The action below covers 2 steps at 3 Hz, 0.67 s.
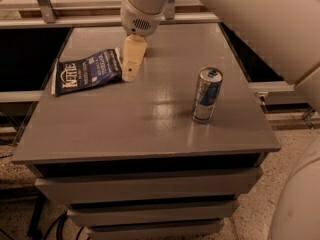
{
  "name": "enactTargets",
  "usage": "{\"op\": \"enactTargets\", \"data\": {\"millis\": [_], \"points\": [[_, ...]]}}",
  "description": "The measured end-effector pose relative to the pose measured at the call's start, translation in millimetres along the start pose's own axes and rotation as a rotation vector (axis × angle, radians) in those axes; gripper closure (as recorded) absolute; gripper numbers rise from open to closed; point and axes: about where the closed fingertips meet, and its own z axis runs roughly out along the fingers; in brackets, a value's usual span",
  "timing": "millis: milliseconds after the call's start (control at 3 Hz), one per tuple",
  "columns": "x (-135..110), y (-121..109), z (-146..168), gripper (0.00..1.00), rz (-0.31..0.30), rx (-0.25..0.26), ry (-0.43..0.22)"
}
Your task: Move blue chip bag near redbull can
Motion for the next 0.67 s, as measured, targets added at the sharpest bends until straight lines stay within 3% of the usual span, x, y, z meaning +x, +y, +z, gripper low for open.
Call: {"op": "enactTargets", "data": {"millis": [333, 667], "points": [[-0.1, -2.0, -0.5, 0.0, -0.029, 0.019, -0.002], [-1.9, -8.7, -1.1, 0.0, -0.132, 0.051, -0.025]]}}
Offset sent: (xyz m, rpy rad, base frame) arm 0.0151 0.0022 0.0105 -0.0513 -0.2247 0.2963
